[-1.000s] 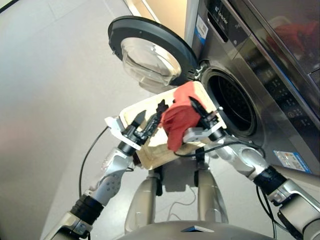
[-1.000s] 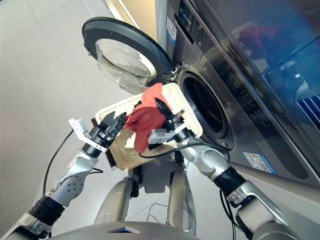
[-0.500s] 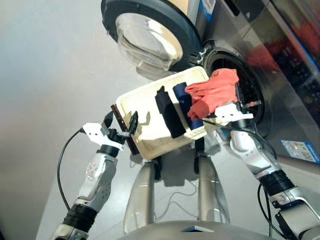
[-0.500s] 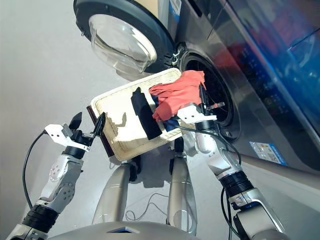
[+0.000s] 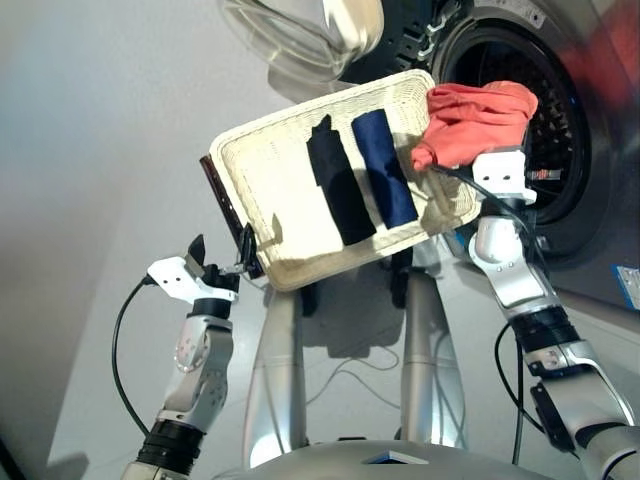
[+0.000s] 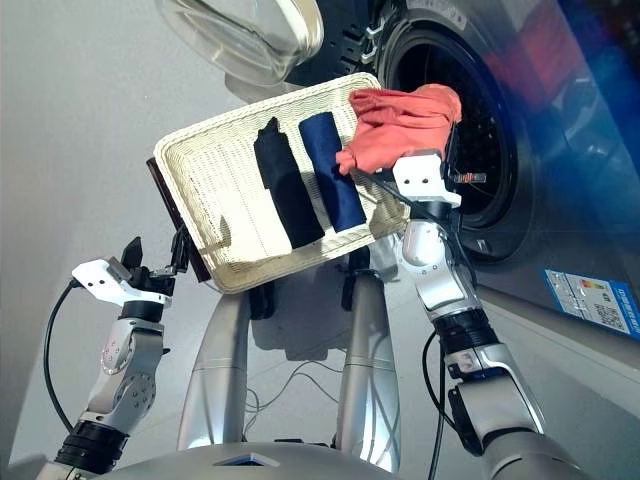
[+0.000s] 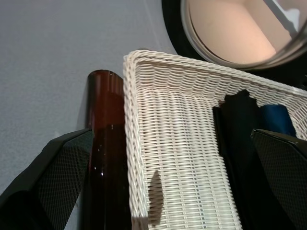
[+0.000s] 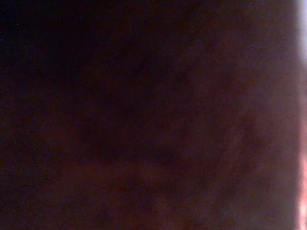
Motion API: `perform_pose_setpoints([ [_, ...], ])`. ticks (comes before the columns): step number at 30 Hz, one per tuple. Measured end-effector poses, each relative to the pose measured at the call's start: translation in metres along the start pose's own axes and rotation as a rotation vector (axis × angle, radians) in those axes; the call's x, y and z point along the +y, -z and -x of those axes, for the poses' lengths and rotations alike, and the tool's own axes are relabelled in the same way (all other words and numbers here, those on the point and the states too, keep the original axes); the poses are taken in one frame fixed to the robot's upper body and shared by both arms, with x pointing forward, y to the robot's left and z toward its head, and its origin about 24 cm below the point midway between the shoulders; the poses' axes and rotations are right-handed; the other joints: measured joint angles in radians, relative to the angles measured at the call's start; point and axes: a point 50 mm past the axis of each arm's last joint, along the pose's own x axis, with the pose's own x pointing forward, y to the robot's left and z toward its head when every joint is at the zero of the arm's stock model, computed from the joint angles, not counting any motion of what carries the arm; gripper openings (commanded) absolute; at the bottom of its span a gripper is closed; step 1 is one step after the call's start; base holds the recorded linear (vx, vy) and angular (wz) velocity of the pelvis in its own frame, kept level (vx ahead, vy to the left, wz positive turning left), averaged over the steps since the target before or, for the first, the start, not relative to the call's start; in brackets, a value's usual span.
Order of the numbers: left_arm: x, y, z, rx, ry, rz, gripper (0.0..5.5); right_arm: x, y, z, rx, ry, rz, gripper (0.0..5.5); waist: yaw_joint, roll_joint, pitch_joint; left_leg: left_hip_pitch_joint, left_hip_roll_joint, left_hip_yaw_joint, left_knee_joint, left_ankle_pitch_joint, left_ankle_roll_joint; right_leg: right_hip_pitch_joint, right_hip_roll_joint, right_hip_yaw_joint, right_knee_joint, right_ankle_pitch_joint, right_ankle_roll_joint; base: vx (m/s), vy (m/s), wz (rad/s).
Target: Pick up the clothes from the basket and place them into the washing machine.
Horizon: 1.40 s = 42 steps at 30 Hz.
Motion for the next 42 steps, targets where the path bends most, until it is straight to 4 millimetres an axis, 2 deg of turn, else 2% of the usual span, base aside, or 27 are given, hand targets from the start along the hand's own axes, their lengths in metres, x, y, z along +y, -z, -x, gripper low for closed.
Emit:
perform_pose_setpoints([
  [3, -0.002, -0.004, -0.001, -0.017, 0.008, 0.005, 5.5, -0.003, 0.0, -0.022, 0.037, 0.09, -0.013, 0.0, 0.01, 0.003, 0.001, -0.035, -0.006, 0.0, 0.023, -0.002, -0.004, -0.043, -0.002, 0.006, 0.033, -0.007, -0.004, 0.0, 0.0, 0.0],
  [9, -0.008, -0.004, 0.0, -0.013, 0.054, 0.006, 5.5, -0.023, 0.005, -0.06, 0.17, 0.305, -0.083, 0.0, 0.051, 0.023, 0.007, -0.072, -0.007, -0.001, 0.051, -0.008, -0.007, -0.081, -0.002, 0.012, 0.062, -0.014, -0.006, 0.0, 0.0, 0.0],
  [16, -0.006, -0.005, 0.0, 0.009, 0.094, 0.008, 5.5, -0.048, 0.015, -0.085, 0.302, 0.404, -0.16, 0.0, 0.055, 0.032, 0.006, -0.11, -0.013, -0.002, 0.078, -0.013, -0.002, -0.115, -0.009, 0.013, 0.086, -0.02, -0.002, 0.0, 0.0, 0.0],
  [23, -0.013, -0.002, -0.001, 0.018, 0.118, 0.027, 5.5, -0.064, 0.029, -0.089, 0.44, 0.522, -0.324, 0.0, 0.057, 0.055, 0.006, -0.13, -0.019, 0.0, 0.094, -0.019, 0.002, -0.136, -0.014, 0.018, 0.103, -0.025, 0.001, 0.0, 0.0, 0.0],
  [31, -0.018, -0.001, -0.003, 0.027, 0.144, 0.039, 5.5, -0.1, 0.064, -0.077, 0.631, 0.682, -0.391, 0.0, 0.07, 0.062, 0.007, -0.138, -0.023, 0.0, 0.102, -0.021, 0.004, -0.143, -0.017, 0.022, 0.112, -0.028, 0.003, 0.0, 0.0, 0.0],
  [34, -0.018, 0.0, -0.003, 0.034, 0.147, 0.04, 5.5, -0.121, 0.066, -0.08, 0.651, 0.753, -0.451, 0.0, 0.072, 0.063, 0.006, -0.147, -0.024, -0.001, 0.113, -0.023, 0.006, -0.149, -0.018, 0.023, 0.117, -0.029, 0.004, 0.0, 0.0, 0.0],
  [38, -0.016, -0.001, -0.003, 0.043, 0.148, 0.037, 5.5, -0.152, 0.059, -0.091, 0.628, 0.884, -0.657, 0.0, 0.068, 0.063, 0.006, -0.162, -0.026, -0.004, 0.128, -0.025, 0.008, -0.159, -0.019, 0.023, 0.127, -0.03, 0.006, 0.0, 0.0, 0.0],
  [42, -0.015, -0.001, -0.003, 0.051, 0.144, 0.048, 5.5, -0.16, 0.055, -0.097, 0.584, 0.924, -0.868, 0.0, 0.059, 0.062, 0.006, -0.162, -0.027, -0.004, 0.129, -0.026, 0.008, -0.158, -0.021, 0.023, 0.128, -0.032, 0.01, 0.0, 0.0, 0.0],
])
